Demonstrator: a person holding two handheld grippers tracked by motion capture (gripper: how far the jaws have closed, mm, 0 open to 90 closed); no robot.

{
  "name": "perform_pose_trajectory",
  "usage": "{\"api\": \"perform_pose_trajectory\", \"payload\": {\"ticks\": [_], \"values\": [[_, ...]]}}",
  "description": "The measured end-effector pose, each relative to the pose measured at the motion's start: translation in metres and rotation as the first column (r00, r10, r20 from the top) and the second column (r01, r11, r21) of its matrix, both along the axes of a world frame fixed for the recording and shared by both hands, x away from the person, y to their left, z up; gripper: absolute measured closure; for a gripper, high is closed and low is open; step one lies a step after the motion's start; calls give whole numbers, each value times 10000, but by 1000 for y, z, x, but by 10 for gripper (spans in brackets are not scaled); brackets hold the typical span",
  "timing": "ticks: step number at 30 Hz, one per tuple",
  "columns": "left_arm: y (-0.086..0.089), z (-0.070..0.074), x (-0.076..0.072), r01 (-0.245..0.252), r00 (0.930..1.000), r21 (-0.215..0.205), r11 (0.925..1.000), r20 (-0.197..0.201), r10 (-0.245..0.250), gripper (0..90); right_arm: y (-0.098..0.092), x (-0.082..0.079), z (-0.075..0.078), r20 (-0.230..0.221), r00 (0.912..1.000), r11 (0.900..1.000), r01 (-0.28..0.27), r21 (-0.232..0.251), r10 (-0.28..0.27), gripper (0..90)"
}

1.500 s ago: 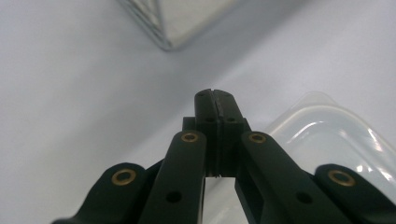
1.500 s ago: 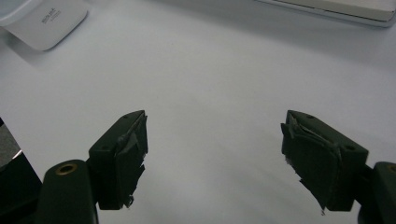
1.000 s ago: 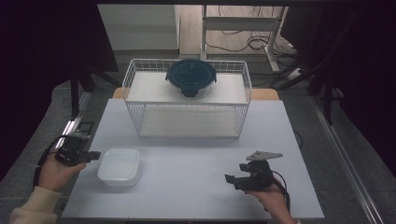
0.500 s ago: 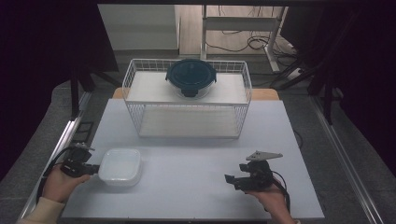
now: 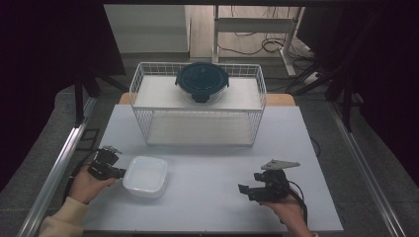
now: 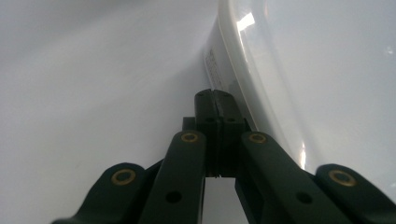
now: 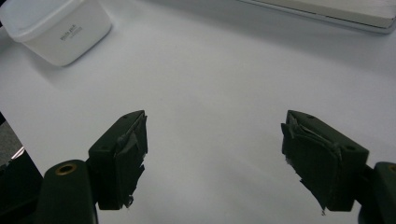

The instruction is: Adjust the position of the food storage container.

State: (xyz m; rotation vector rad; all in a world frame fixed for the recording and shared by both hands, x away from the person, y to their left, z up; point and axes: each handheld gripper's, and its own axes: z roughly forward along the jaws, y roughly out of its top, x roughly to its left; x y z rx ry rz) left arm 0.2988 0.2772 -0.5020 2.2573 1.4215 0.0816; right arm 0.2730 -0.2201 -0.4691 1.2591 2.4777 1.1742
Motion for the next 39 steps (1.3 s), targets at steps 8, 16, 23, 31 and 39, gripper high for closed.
{"api": "perform_pose_trajectory", "payload": {"ticks": [8, 16, 23, 31, 39], "values": [[-30, 2, 15, 763, 9971, 7, 9971, 55, -763, 900, -1, 0, 1, 15, 10000, 10000, -13, 22, 13, 223], [-68, 7, 23, 1534, 9880, -45, 9882, 208, -1533, 900, 0, 0, 0, 20, 10000, 10000, -31, 0, 31, 223], [-107, 6, 31, 2274, 9736, -48, 9738, 216, -2273, 900, 0, 0, 0, 19, 10000, 10000, -36, 4, 36, 223], [-131, 9, 36, 2610, 9647, 103, 9653, 336, -2612, 900, -2, 0, 0, -4, 10000, 10000, -40, 40, 40, 223], [-97, 29, 7, 2022, 9755, 161, 9792, 857, -2028, 900, -4, 0, 2, 23, 10000, 10000, -11, 89, 11, 223]]}}
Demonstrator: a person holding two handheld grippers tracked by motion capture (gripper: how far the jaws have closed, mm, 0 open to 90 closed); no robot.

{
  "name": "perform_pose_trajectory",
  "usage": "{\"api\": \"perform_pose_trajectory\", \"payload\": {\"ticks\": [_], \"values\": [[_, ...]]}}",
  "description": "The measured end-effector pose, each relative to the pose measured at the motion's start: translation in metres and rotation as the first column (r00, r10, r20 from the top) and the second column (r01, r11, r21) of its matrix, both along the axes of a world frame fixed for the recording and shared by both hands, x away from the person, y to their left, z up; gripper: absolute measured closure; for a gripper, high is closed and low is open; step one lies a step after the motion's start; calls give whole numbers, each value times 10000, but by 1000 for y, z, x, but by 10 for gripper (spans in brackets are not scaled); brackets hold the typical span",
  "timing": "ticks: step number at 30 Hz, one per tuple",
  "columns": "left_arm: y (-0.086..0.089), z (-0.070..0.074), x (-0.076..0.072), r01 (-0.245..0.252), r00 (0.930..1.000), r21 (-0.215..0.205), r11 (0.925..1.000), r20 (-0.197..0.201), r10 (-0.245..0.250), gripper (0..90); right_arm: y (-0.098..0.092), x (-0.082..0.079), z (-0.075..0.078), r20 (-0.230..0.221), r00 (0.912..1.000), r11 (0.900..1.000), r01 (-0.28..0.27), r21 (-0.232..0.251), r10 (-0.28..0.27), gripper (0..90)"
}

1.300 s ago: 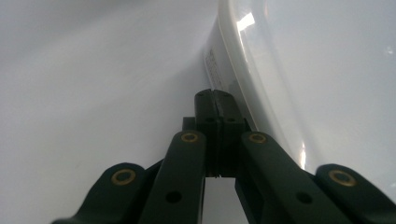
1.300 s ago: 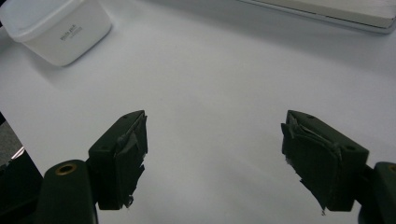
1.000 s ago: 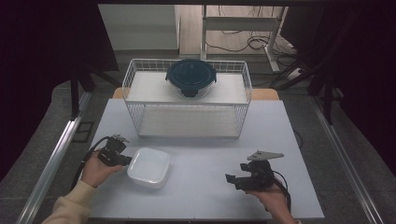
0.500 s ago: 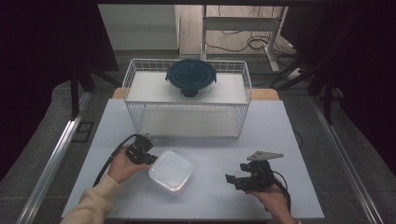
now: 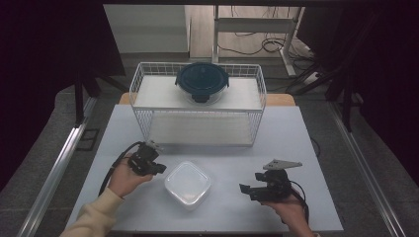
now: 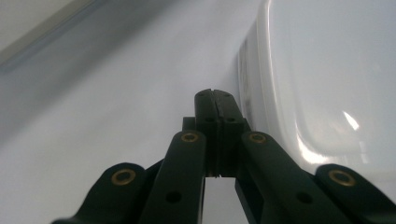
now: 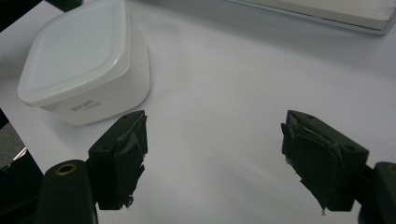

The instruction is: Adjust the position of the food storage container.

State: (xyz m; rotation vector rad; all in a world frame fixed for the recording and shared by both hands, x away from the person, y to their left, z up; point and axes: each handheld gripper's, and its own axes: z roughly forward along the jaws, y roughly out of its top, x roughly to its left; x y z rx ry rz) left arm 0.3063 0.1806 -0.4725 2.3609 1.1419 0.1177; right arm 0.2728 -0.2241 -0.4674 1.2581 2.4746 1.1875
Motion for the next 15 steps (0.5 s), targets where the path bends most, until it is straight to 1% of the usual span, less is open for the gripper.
{"api": "perform_pose_trajectory", "payload": {"ticks": [3, 5, 7, 9, 12, 15], "values": [[13, 2, -17, -139, 9999, -120, 9998, 67, 139, 900, 1, -1, 1, 42, 10000, 10000, -24, 10, 24, 224], [19, -1, -30, -149, 9999, -194, 9997, 24, 150, 900, 2, -1, 1, 46, 10000, 10000, -33, 10, 32, 224], [20, -4, -40, -100, 9999, -316, 9995, -142, 96, 900, 1, 0, 0, 46, 10000, 10000, -40, -1, 40, 223], [16, -9, -50, 122, 9994, -377, 9992, -333, -135, 900, 1, 0, 0, 7, 10000, 10000, -4, -17, 4, 223], [8, -16, -55, 374, 9983, -395, 9985, -425, -391, 900, 1, 0, -1, 4, 10000, 10000, 10, -31, -10, 223], [1, -23, -52, 476, 9973, -421, 9980, -542, -498, 900, 2, 0, -1, 29, 10000, 10000, -25, -25, 25, 223]]}}
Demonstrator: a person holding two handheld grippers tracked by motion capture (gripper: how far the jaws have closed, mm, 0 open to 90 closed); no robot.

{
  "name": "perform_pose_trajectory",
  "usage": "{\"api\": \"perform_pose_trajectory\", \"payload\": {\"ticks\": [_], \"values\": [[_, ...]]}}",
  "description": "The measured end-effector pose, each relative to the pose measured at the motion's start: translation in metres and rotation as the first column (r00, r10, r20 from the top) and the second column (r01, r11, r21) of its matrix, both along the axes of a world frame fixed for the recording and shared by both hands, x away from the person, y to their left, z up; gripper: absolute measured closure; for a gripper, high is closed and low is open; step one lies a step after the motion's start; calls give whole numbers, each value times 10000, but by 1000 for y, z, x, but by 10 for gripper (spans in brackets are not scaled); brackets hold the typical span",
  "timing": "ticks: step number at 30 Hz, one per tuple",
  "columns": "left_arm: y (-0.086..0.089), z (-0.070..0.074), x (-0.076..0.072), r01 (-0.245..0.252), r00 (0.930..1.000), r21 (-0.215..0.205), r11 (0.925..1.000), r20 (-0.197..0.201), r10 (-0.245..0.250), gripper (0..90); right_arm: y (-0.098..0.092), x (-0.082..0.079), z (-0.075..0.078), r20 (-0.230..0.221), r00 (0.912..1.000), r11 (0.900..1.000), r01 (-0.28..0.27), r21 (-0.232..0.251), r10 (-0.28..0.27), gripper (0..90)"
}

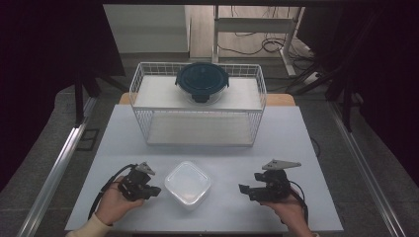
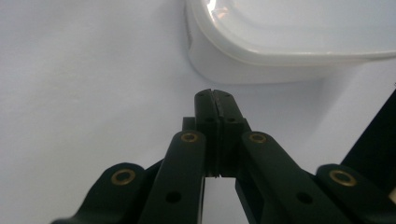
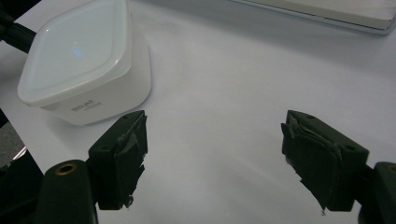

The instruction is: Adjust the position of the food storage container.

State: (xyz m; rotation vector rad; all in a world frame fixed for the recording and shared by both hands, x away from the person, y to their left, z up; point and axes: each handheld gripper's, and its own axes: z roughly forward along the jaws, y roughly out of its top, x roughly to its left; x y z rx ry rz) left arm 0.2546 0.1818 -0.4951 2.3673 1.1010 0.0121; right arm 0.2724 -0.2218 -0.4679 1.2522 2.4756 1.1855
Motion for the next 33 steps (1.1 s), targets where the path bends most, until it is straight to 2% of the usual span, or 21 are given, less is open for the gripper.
{"api": "perform_pose_trajectory", "payload": {"ticks": [7, 13, 20, 21, 23, 26, 28, 33], "values": [[-10, -6, 13, -112, 9999, -12, 9999, -44, 111, 900, -3, 1, 0, 1, 10000, 10000, 67, 10, -67, 224], [-19, -4, 30, -237, 9997, -237, 9994, -35, 236, 900, -3, 1, 0, -14, 10000, 10000, 76, 0, -76, 223], [-43, -5, 54, -198, 9998, -524, 9984, 22, 199, 900, -3, 1, 0, -17, 10000, 10000, 58, -16, -58, 223], [-46, -6, 55, -311, 9995, -638, 9975, -16, 311, 900, -3, 1, 0, 14, 10000, 10000, 74, -17, -74, 223], [-51, -6, 61, -157, 9999, -555, 9983, -33, 156, 900, -4, 1, 0, 5, 10000, 10000, 92, -4, -92, 223], [-56, -8, 68, -168, 9998, -684, 9975, -80, 163, 900, -4, 1, 0, -31, 9999, 9999, 114, 1, -114, 223], [-61, -10, 71, -410, 9991, -899, 9951, -103, 402, 900, -5, 2, -1, -44, 9999, 9999, 119, -19, -120, 223], [-66, -12, 77, -473, 9988, -1030, 9936, -173, 458, 900, -5, 2, 0, -35, 9999, 9999, 136, -5, -136, 223]]}}
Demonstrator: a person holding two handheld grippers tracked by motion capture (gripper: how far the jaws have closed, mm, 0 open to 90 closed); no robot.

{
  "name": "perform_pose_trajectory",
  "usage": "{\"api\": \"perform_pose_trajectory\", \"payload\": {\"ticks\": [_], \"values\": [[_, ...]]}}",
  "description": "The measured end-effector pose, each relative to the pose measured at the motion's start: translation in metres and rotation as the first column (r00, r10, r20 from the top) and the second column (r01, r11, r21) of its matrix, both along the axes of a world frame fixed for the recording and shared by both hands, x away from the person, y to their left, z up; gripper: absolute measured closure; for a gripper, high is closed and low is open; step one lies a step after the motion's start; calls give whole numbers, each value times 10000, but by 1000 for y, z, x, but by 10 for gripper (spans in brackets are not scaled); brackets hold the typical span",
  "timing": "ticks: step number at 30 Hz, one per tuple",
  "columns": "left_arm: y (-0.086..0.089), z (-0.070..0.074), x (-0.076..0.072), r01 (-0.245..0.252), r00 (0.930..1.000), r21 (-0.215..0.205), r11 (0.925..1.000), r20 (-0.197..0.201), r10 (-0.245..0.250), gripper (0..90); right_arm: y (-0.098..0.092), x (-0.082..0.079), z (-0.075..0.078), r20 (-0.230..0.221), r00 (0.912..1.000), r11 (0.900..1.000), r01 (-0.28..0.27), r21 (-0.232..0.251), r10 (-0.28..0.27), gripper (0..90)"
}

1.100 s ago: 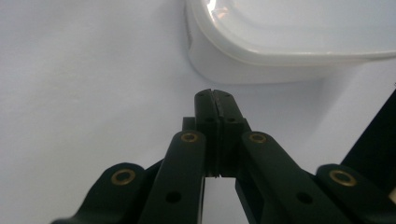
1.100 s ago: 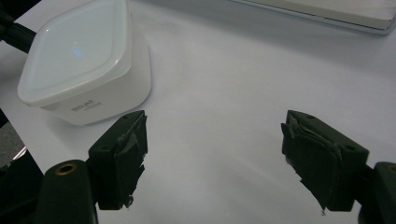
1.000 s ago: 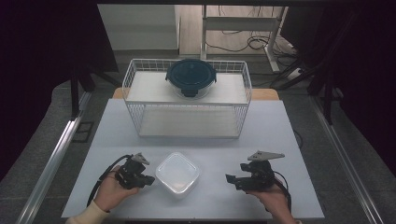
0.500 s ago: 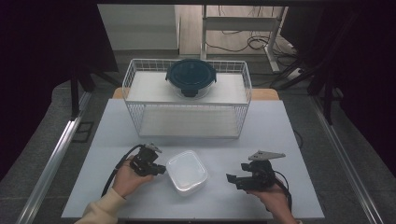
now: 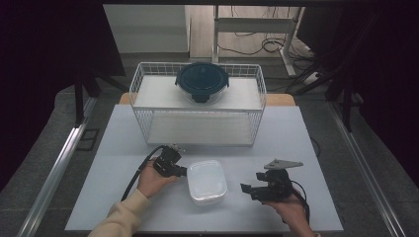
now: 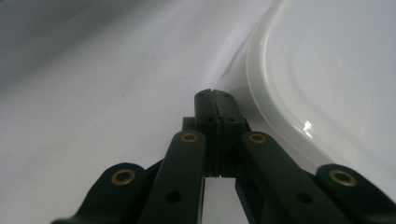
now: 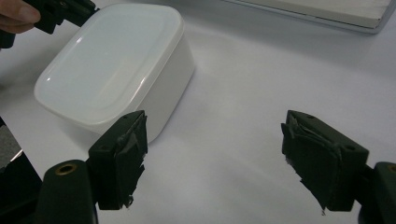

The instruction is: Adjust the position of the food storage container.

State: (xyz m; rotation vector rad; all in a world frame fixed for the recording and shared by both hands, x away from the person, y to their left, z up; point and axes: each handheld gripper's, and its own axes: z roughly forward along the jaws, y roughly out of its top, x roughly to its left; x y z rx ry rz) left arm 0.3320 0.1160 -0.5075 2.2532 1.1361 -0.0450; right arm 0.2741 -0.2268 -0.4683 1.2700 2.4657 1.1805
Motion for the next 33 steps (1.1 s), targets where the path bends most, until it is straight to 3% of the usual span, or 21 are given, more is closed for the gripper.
{"api": "perform_pose_trajectory", "payload": {"ticks": [6, 9, 11, 13, 16, 18, 20, 23, 27, 28, 30, 33], "values": [[-12, 1, 5, 107, 9999, -146, 9998, -2, -107, 900, 0, 0, -1, -6, 10000, 10000, -30, -53, 30, 223], [-18, 2, 6, 409, 9992, -59, 9991, 54, -408, 900, 0, 1, -1, 7, 10000, 10000, -3, -16, 3, 224], [-22, 1, 5, 272, 9996, -164, 9995, 72, -271, 900, -1, 1, -1, 11, 10000, 10000, 20, -26, -20, 223], [-18, 3, 4, 441, 9990, -68, 9990, 89, -441, 900, -2, 1, 0, 23, 10000, 10000, 29, -9, -29, 223], [-11, 8, -2, 237, 9994, -219, 9995, 258, -231, 900, -2, 0, 2, 49, 10000, 10000, 70, 35, -70, 223], [-3, 15, -10, 200, 9986, -240, 9995, 486, -188, 900, -3, 0, 2, 73, 9999, 10000, 80, 57, -80, 224], [8, 23, -22, 66, 9974, -526, 9986, 727, -28, 894, -4, 0, 3, 105, 9999, 9999, 105, 65, -105, 224], [20, 30, -36, -255, 9942, -985, 9948, 1017, 356, 807, -4, 0, 3, 114, 9999, 9999, 118, 66, -119, 223], [31, 37, -52, -683, 9926, -1417, 9875, 904, 816, 461, -2, -1, 4, 190, 9998, 9999, 61, 80, -63, 223], [31, 37, -53, -758, 9921, -1466, 9863, 883, 894, 414, -2, -1, 5, 197, 9998, 9999, 51, 91, -53, 222], [34, 38, -58, -966, 9910, -1689, 9809, 749, 1105, 338, -1, -2, 6, 274, 9996, 9999, -6, 121, 3, 222], [38, 38, -61, -1260, 9883, -2134, 9688, 573, 1411, 291, -1, -3, 7, 402, 9991, 9996, -138, 257, 127, 222]]}}
